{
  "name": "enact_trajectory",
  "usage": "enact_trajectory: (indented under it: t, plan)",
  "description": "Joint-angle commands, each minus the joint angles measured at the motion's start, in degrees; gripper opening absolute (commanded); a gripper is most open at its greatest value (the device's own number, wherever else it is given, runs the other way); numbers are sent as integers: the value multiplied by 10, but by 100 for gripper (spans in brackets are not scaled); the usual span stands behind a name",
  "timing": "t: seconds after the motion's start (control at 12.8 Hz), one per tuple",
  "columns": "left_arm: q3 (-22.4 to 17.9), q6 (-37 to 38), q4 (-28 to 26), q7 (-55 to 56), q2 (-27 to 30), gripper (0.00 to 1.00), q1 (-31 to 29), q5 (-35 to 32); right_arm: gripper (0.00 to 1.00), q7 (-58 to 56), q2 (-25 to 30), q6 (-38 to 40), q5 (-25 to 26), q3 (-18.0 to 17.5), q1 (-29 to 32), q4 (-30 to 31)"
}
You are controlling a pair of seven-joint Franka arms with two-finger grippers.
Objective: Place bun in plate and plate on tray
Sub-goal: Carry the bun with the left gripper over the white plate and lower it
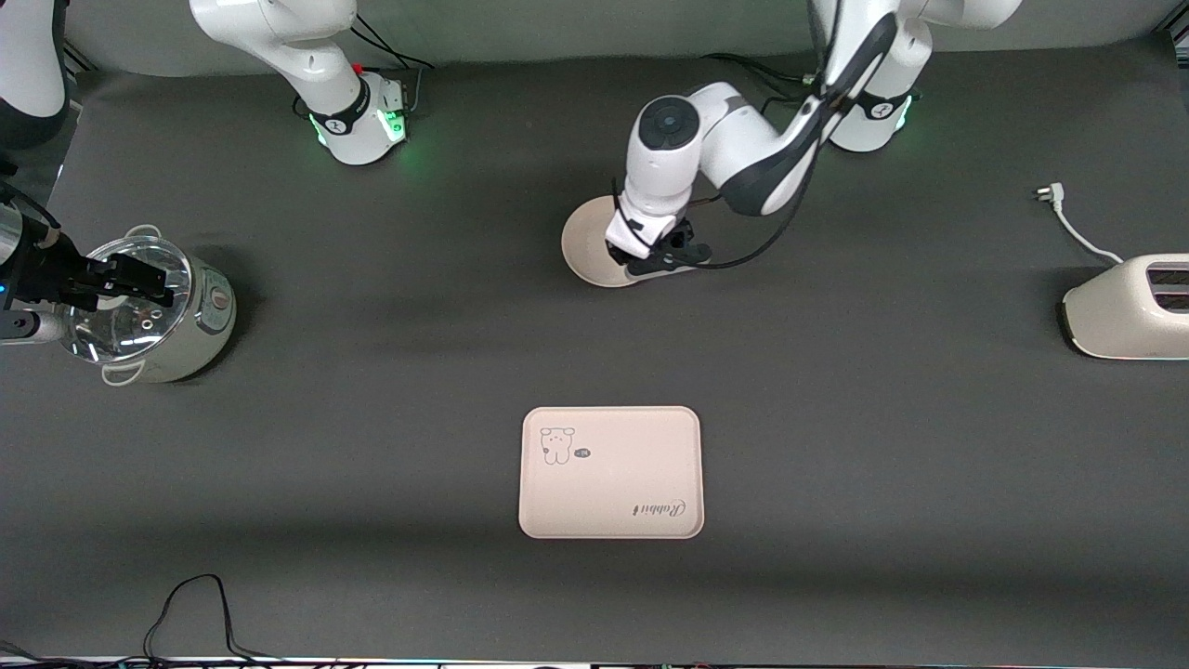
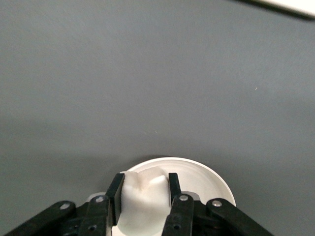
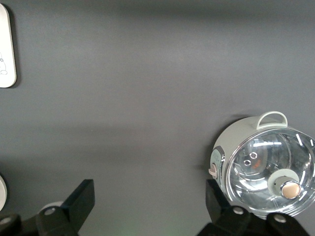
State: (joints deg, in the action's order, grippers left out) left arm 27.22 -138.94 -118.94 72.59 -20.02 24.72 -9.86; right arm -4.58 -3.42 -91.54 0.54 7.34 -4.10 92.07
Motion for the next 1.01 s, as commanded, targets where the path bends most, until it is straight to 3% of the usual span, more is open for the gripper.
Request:
enact_trajectory:
  t: [0.0, 0.31, 0.55, 0.94]
  plan:
    - [-10, -35, 7, 78, -42, 44, 40, -33, 100, 6, 5, 2, 2, 3, -4, 2]
    - [-13, -36, 7, 113, -56, 57, 61, -51, 100, 6, 5, 2, 2, 3, -4, 4]
    - [-14, -35, 6, 125, -59, 98, 61, -61, 100, 6, 5, 2, 2, 3, -4, 5]
    - [-14, 4, 11, 117, -46, 100, 49, -94, 100, 6, 5, 2, 2, 3, -4, 5]
